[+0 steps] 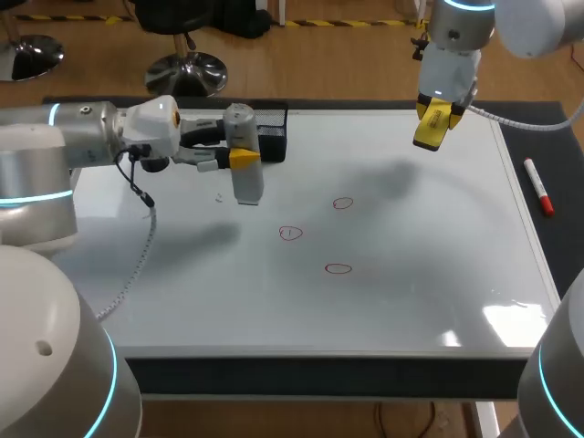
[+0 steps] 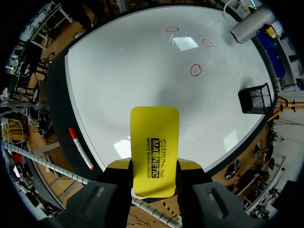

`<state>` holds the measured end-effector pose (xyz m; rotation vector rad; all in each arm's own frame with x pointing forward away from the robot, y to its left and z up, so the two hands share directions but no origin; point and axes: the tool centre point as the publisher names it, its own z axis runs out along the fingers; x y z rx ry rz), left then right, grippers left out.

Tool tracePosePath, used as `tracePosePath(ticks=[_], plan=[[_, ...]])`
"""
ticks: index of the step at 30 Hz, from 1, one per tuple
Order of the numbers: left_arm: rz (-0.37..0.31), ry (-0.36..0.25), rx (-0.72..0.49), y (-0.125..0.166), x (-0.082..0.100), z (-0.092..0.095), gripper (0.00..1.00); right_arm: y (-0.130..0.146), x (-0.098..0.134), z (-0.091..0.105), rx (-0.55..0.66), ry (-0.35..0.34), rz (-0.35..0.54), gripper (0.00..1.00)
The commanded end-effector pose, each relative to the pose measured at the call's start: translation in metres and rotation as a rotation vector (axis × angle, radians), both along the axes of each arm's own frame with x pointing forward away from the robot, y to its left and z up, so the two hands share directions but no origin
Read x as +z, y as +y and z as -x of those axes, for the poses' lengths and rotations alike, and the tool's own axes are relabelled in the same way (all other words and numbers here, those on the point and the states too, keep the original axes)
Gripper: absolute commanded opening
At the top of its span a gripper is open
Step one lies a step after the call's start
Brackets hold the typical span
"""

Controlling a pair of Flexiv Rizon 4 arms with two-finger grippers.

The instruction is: Pick up the inspection probe, press it on each red-marked spot on the whiteboard one by one, put down the probe, pick up the eraser, and wipe off all the red marks.

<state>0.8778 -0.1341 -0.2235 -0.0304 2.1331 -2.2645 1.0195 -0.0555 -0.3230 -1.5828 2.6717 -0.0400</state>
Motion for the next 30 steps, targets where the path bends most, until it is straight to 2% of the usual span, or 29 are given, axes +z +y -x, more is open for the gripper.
tracePosePath(ticks=[1, 16, 30], plan=[[0.017, 0.006, -0.03, -0.008, -0.005, -0.003, 0.0, -0.001, 0.001, 0.0, 0.002, -0.001, 0.003, 0.0], [0.023, 0.021, -0.127, -0.034, -0.016, 0.013, 0.0, -0.001, 0.001, 0.0, 0.002, -0.001, 0.003, 0.0], [0.018, 0.032, -0.208, -0.058, -0.029, 0.02, 0.0, -0.001, 0.001, 0.0, 0.002, -0.001, 0.003, 0.0]])
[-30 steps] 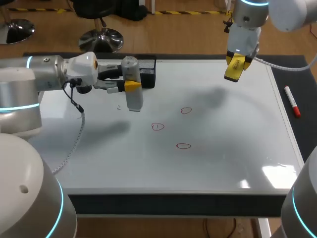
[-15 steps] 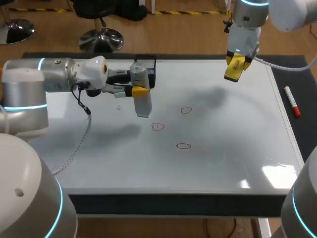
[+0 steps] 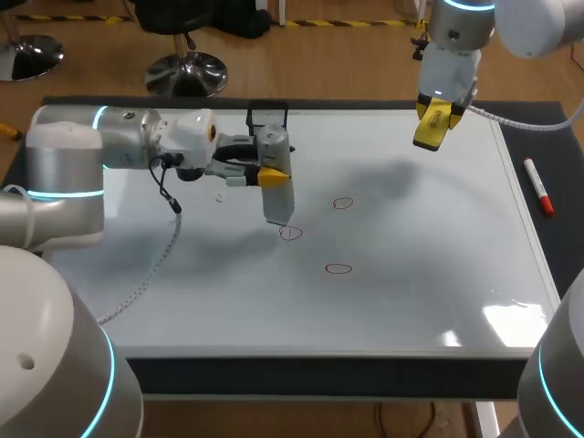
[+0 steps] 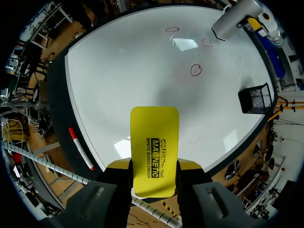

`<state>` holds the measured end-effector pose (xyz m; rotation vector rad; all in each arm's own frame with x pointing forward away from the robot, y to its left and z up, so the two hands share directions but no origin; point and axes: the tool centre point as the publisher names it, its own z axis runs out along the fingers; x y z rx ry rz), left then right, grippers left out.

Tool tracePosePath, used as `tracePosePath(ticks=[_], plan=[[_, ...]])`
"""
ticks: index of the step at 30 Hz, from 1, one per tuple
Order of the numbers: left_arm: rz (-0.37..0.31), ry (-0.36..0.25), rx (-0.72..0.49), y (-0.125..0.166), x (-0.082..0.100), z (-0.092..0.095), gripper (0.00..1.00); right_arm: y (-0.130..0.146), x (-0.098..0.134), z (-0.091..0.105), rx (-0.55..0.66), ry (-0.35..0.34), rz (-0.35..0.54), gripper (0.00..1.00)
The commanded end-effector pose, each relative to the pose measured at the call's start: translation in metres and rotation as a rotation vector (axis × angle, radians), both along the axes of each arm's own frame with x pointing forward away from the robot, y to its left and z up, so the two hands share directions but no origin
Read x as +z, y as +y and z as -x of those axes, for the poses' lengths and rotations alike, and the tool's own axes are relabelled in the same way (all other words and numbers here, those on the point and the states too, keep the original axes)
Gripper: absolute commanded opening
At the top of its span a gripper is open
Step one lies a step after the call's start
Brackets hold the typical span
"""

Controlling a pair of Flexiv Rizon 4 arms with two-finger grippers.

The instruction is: Pick up the inspection probe, press it on each red-marked spot on the whiteboard one by one, put down the probe, pick up the eraser, and wipe off all the red marks.

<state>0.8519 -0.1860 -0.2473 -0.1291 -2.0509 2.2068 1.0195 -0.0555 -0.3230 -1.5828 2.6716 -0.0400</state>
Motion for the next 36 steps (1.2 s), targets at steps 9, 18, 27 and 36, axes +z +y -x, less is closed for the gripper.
tracePosePath(ticks=[9, 18, 27, 36], plan=[[0.004, 0.005, -0.053, -0.013, -0.02, -0.002, 0.0, -0.001, 0.001, 0.0, 0.002, -0.001, 0.003, 0.0], [0.009, 0.006, -0.073, -0.018, -0.033, -0.002, 0.0, -0.001, 0.001, 0.0, 0.002, -0.001, 0.003, 0.0], [0.001, 0.013, -0.084, -0.021, -0.039, -0.003, 0.0, -0.001, 0.001, 0.0, 0.002, -0.001, 0.003, 0.0], [-0.012, 0.018, -0.09, -0.02, -0.046, -0.004, 0.0, -0.001, 0.001, 0.0, 0.002, -0.001, 0.003, 0.0]])
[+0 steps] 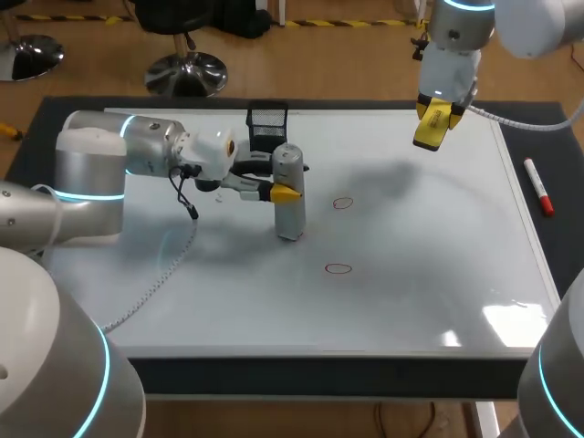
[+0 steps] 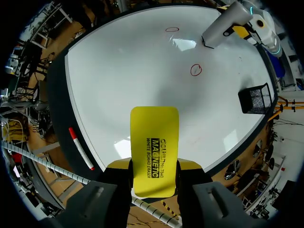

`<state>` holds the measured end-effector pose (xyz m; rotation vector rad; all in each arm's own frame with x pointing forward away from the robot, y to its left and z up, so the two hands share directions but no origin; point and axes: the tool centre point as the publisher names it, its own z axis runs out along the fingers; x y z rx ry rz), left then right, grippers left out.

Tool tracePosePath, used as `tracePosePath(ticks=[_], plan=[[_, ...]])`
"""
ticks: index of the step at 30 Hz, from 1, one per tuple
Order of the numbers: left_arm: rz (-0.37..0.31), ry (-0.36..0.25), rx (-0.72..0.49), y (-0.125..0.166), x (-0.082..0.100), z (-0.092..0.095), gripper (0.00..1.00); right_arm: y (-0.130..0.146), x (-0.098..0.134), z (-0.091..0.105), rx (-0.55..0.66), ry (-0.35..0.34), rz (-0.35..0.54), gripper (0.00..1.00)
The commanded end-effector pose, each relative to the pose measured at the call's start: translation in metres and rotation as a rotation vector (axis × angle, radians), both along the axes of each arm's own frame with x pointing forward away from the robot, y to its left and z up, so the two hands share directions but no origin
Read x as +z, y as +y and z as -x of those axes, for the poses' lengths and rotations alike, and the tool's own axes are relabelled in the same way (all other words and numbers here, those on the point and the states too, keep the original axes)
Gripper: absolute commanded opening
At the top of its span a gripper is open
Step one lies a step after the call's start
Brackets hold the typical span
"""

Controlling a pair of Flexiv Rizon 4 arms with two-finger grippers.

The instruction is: Pick up the inspection probe, press it on each red-marked spot on the whiteboard one by one, put down the probe, pick up the eraser, and wipe off all the red marks.

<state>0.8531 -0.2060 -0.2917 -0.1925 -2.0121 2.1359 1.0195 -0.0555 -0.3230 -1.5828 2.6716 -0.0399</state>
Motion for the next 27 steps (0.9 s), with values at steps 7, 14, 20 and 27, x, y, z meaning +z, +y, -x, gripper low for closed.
tracePosePath(ticks=[7, 14, 20, 27], plan=[[-0.007, 0.008, -0.003, 0.0011, -0.0047, -0.0009, 0.0, -0.0009, 0.0012, 0.0004, 0.002, -0.001, 0.003, 0.0], [-0.009, 0.01, -0.003, 0.0014, -0.0048, 0.0, 0.0, -0.0009, 0.0012, 0.0004, 0.002, -0.001, 0.003, 0.0], [-0.012, 0.012, -0.006, 0.0019, -0.0049, 0.0011, 0.0, -0.0009, 0.0012, 0.0004, 0.002, -0.001, 0.003, 0.0], [-0.015, 0.011, -0.005, 0.0028, -0.0037, 0.0027, 0.0, -0.0009, 0.0012, 0.0004, 0.002, -0.001, 0.003, 0.0]])
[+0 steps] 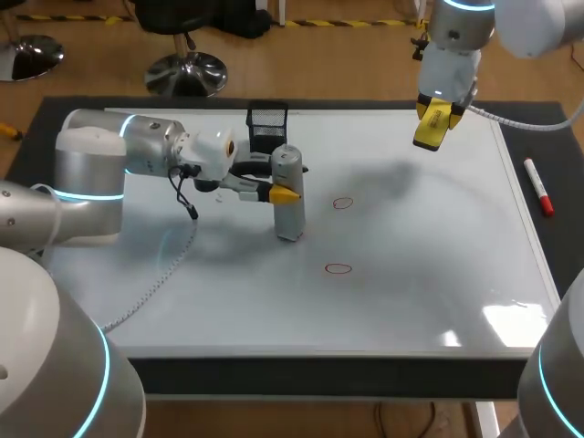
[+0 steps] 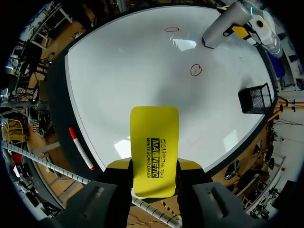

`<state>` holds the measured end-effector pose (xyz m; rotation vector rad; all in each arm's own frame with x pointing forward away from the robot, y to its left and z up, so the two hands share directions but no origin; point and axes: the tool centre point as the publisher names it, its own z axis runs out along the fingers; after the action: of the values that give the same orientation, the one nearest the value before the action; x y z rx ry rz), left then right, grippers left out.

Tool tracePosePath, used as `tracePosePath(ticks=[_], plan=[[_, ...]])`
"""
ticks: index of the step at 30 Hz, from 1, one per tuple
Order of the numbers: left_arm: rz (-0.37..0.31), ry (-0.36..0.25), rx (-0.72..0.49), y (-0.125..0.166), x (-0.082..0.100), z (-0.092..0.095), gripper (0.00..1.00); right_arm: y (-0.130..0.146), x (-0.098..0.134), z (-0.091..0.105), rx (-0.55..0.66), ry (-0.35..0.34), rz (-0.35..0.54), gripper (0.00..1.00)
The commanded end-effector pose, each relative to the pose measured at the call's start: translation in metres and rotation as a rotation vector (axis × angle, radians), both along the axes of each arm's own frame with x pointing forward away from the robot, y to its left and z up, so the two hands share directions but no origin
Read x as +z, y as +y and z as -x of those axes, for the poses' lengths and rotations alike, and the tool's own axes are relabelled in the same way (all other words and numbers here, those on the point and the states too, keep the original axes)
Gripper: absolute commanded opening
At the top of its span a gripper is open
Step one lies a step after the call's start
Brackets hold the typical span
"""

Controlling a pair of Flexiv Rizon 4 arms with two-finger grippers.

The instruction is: Pick up the inspection probe, press it on each red-marked spot on the whiteboard one by one, put down the probe, pick up the eraser, and wipe off all the red marks.

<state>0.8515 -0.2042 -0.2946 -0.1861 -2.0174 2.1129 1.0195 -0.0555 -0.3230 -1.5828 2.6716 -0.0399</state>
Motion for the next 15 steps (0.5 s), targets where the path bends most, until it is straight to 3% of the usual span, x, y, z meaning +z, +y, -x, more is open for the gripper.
tracePosePath(ticks=[1, 15], plan=[[0.001, 0.001, 0.003, 0.001, 0.0, 0.001, 0.0, -0.001, 0.001, 0.0, 0.002, -0.001, 0.003, 0.0], [0.028, -0.058, 0.019, 0.01, 0.043, -0.005, 0.0, -0.001, 0.001, 0.0, 0.002, -0.001, 0.003, 0.0]])
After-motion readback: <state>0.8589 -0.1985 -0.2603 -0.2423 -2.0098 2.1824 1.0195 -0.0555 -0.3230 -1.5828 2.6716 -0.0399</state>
